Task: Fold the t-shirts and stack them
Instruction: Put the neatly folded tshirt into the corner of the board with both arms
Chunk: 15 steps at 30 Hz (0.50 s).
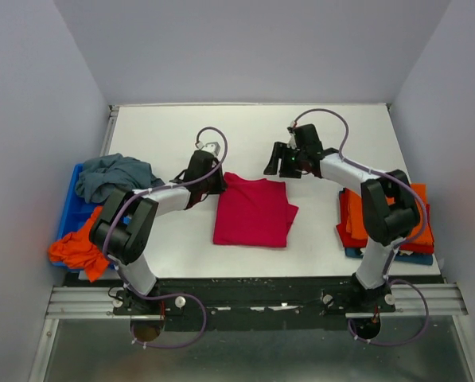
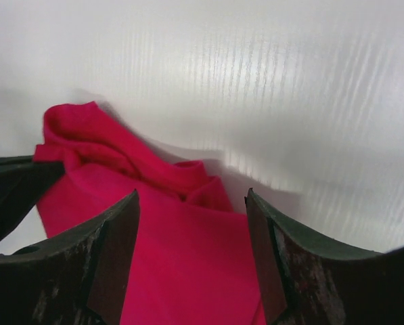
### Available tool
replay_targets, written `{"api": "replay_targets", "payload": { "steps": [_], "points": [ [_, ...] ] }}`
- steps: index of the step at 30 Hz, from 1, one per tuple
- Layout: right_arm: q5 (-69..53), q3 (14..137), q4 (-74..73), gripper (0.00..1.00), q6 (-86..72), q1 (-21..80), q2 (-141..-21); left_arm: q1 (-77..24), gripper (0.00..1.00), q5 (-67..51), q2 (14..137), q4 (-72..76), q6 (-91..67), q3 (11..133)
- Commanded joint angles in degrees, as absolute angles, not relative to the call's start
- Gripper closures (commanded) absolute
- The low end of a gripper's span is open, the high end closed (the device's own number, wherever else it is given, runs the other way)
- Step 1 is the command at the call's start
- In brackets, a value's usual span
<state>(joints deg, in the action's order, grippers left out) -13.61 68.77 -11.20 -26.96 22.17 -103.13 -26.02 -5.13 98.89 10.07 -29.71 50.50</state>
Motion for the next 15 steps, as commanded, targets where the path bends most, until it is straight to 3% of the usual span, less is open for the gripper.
{"api": "replay_targets", "payload": {
  "steps": [1,4,7,13,15],
  "points": [
    [-17.4,75.3,-18.1,0.27,-25.2,22.2,-109.8,-26.7,1.00,-2.5,94.0,15.7,-26.7,47.5],
    [-18.8,78.1,-19.5,0.27,-23.8,22.2,-112.7,-26.9,1.00,-2.8,93.9,16.5,-25.7,47.0],
    [-20.3,81.4,-22.8,0.34,-24.1,22.4,-116.1,-27.1,1.00,-3.2,94.5,17.1,-25.5,46.8],
    [-11.5,84.3,-31.1,0.42,-23.4,23.6,-118.0,-28.3,1.00,-1.1,91.0,20.6,-24.5,43.7],
    [-10.0,84.1,-33.0,0.51,-23.0,24.2,-117.5,-29.2,1.00,1.0,88.4,23.0,-23.8,41.1]
  ]
}}
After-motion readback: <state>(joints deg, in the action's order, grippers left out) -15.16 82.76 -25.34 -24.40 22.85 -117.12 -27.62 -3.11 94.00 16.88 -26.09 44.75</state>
